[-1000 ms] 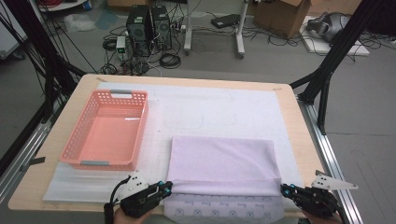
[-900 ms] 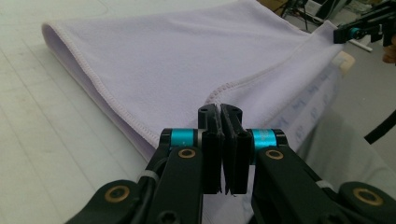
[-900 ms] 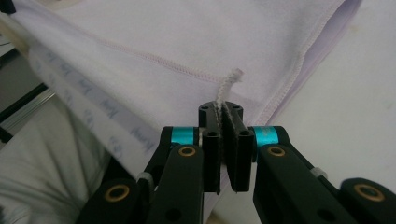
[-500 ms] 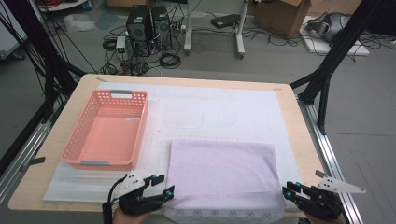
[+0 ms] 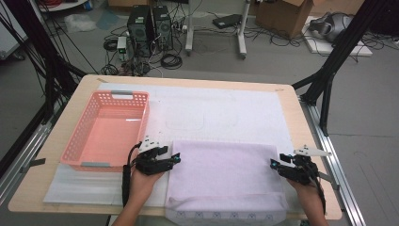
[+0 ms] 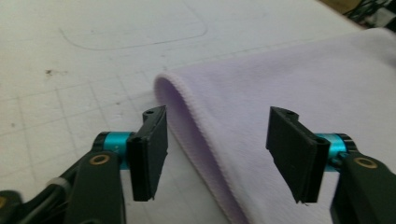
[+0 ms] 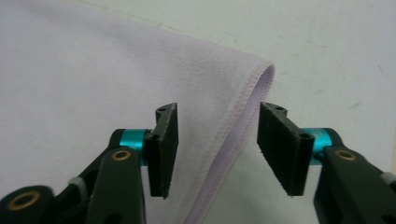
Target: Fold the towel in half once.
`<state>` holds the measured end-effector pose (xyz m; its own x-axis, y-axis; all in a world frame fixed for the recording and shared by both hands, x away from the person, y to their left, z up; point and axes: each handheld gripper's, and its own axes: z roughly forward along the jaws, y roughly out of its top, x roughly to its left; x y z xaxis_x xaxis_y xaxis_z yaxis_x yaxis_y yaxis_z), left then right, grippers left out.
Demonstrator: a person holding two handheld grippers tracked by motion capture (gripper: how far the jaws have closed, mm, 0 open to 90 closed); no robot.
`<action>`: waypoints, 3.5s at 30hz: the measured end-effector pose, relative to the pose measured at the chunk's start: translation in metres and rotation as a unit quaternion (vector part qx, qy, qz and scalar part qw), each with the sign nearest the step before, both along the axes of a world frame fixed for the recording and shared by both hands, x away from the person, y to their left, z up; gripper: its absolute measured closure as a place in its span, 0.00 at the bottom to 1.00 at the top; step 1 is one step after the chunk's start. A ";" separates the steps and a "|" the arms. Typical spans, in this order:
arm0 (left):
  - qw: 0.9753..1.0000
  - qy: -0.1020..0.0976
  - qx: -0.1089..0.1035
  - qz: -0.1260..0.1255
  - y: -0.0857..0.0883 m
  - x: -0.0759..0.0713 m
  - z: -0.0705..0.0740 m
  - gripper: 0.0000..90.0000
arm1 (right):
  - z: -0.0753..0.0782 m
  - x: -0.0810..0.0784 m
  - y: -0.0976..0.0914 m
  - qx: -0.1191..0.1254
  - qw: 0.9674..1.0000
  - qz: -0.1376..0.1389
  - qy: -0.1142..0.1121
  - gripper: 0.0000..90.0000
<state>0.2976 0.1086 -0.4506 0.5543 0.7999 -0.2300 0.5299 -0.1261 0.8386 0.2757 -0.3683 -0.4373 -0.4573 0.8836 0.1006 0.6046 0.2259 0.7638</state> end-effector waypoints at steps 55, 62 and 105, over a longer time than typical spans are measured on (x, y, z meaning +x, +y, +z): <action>0.997 -0.040 0.023 0.059 -0.018 0.127 0.030 0.95 | 0.024 0.132 0.008 0.020 0.999 -0.015 -0.039 0.95; 0.999 -0.014 -0.002 0.045 -0.020 0.124 0.025 0.84 | 0.021 0.140 0.011 0.041 0.998 -0.049 -0.025 0.87; 0.995 0.001 -0.048 -0.092 0.000 -0.015 0.001 0.95 | 0.001 0.009 -0.017 0.073 0.997 0.034 0.022 0.96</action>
